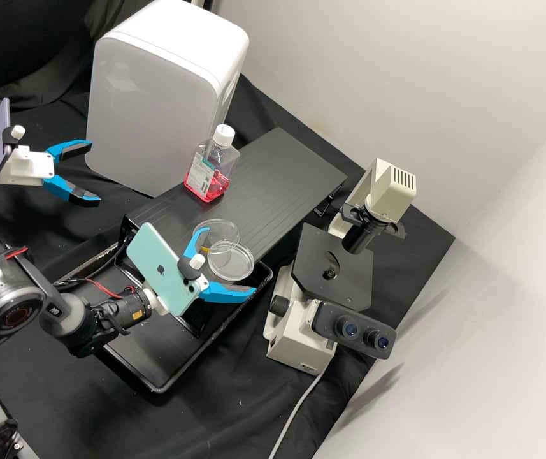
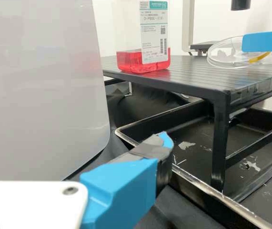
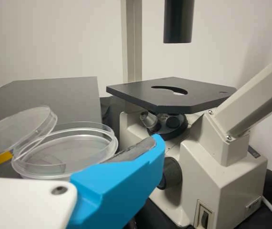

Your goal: Place the lid on the petri dish

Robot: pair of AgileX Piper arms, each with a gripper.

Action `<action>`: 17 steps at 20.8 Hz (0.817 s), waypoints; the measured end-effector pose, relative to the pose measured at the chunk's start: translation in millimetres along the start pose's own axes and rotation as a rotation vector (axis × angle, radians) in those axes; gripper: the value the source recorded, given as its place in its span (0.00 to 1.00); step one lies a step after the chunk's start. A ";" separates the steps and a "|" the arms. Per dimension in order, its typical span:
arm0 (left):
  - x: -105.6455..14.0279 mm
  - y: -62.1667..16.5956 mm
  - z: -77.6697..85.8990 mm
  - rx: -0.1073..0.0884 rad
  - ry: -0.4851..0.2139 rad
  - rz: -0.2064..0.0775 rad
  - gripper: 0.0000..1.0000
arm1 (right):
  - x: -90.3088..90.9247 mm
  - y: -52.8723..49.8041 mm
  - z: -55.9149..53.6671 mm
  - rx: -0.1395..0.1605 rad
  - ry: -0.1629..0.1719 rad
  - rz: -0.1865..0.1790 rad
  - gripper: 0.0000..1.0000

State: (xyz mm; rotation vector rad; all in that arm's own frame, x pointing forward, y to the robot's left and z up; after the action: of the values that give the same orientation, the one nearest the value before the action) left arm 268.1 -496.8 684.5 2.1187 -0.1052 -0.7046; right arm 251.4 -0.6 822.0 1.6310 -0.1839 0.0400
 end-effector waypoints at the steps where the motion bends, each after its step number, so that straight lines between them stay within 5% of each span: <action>1: 0.0 0.0 0.0 0.000 0.000 0.000 1.00 | 0.0 -0.2 -0.2 0.000 0.001 -0.001 0.00; 17: 0.0 0.0 0.0 0.000 0.000 0.000 1.00 | 2.6 -3.3 -0.1 -0.006 0.012 -0.016 0.00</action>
State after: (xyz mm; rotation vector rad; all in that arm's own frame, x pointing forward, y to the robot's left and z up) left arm 268.1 -496.8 684.5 2.1187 -0.1052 -0.7046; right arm 254.5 -0.6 819.1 1.6256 -0.1614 0.0372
